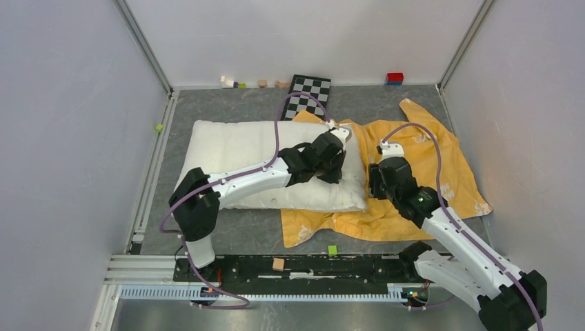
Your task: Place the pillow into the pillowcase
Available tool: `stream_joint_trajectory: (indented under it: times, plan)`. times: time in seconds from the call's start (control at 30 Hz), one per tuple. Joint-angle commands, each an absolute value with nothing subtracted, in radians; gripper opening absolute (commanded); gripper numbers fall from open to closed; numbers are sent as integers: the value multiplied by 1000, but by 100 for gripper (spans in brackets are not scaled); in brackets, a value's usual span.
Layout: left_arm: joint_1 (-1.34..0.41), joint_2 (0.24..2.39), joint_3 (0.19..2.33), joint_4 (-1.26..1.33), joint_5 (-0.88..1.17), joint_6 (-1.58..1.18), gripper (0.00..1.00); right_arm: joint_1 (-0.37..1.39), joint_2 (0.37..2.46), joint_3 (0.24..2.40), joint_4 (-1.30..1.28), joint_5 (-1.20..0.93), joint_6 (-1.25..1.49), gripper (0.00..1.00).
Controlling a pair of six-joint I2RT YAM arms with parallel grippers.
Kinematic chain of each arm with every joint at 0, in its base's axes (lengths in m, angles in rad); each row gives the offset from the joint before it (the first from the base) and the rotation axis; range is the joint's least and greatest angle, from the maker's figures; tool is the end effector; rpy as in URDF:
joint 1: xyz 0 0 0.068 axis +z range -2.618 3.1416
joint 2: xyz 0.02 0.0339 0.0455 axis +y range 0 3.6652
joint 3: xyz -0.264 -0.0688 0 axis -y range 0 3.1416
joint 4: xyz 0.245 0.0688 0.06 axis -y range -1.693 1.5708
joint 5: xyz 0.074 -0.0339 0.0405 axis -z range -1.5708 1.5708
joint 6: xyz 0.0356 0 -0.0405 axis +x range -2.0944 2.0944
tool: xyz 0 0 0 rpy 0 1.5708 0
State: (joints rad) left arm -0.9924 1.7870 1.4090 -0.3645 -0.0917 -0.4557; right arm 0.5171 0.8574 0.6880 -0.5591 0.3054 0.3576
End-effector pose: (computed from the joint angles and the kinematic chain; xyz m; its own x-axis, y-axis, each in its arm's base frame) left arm 0.2253 -0.3391 0.2627 -0.6826 0.2439 -0.6888 0.5529 0.7887 -0.2687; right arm 0.1612 0.0794 0.2591 -0.6389 0.0207 -0.7690 -0.0564 0.9957 0.0737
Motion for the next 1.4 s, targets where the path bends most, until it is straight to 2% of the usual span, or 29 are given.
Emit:
stream_joint_trajectory:
  times: [0.0, 0.1, 0.17, 0.2, 0.23, 0.3, 0.33, 0.37, 0.5, 0.7, 0.9, 1.07, 1.23, 1.37]
  plan:
    - [-958, 1782, 1402, -400, -70, -485, 2, 520, 869, 617, -447, 266, 416, 53]
    - [-951, 1774, 1406, -402, -57, -493, 2, 519, 928, 606, -399, 302, 421, 60]
    - [-950, 1765, 1412, -402, -52, -499, 2, 520, 964, 598, -375, 328, 408, 58]
    - [-947, 1759, 1421, -403, -47, -501, 2, 520, 979, 593, -371, 339, 400, 51]
    - [-941, 1754, 1440, -407, -39, -505, 2, 519, 988, 591, -374, 344, 393, 40]
    - [-920, 1745, 1494, -417, -21, -510, 2, 526, 983, 584, -387, 344, 379, 11]
    - [-912, 1745, 1532, -419, -16, -510, 2, 536, 970, 579, -391, 338, 366, 4]
    - [-902, 1750, 1558, -421, -15, -510, 2, 544, 947, 573, -391, 319, 350, 0]
    - [-891, 1837, 1652, -404, -15, -527, 2, 577, 845, 576, -410, 202, 276, 0]
    - [-879, 1979, 1562, -226, -20, -683, 2, 586, 714, 684, -517, -73, 164, 0]
    - [-924, 2008, 1467, -133, -60, -761, 2, 585, 617, 819, -562, -267, 147, 0]
    - [-994, 1991, 1383, -90, -111, -790, 2, 585, 643, 875, -523, -242, 197, 0]
    - [-1021, 1890, 1269, -80, -118, -821, 5, 586, 773, 842, -623, 83, 265, 2]
    - [-1020, 1759, 1192, -109, -154, -819, 31, 586, 765, 813, -586, 160, 292, 28]
